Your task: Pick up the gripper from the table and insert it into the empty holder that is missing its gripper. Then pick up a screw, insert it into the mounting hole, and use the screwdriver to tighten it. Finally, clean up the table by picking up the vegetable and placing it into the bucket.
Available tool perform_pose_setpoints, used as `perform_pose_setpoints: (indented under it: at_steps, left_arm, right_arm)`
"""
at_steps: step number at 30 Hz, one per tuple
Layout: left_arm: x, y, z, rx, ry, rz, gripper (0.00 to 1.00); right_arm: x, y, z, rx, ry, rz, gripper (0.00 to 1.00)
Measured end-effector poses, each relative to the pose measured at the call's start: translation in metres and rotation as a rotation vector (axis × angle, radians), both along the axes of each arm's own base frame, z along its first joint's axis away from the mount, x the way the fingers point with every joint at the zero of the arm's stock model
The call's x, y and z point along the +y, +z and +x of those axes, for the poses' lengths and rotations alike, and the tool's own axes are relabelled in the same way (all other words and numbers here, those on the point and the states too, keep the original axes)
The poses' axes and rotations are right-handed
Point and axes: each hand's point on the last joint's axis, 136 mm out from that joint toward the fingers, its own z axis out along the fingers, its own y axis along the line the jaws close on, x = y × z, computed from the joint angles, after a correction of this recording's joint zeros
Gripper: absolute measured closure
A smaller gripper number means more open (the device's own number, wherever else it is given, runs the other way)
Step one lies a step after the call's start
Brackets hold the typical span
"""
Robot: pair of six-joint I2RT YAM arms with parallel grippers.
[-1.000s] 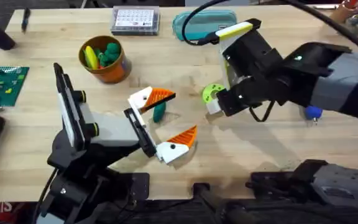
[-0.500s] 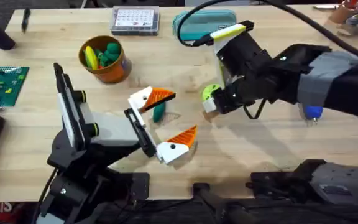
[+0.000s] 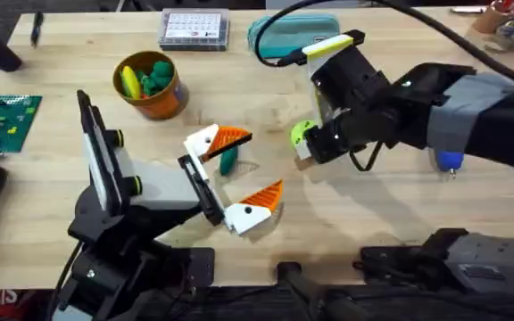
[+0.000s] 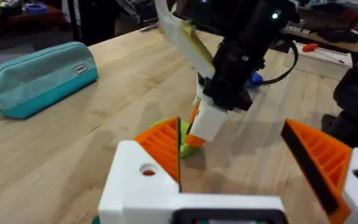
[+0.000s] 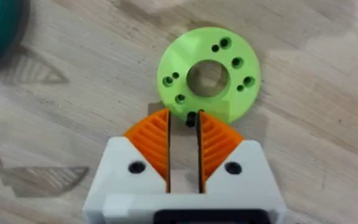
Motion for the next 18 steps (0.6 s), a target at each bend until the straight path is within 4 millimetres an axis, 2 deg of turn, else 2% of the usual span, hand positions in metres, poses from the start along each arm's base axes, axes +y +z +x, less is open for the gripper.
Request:
perform_pose_setpoints:
  at_steps: [8,18]
  left_arm:
    - [0.0000,0.0000,0.0000,0.000,0.000,0.000,0.014]
    - [0.0000,0.0000,0.0000,0.000,0.000,0.000,0.015]
  right_arm:
    - [-0.0009,-0.0004,-0.0008,0.003,0.000,-0.004,0.764]
    - [-0.0030,-0.0005,0.0004,-0.004,-0.005,-0.016,0.863]
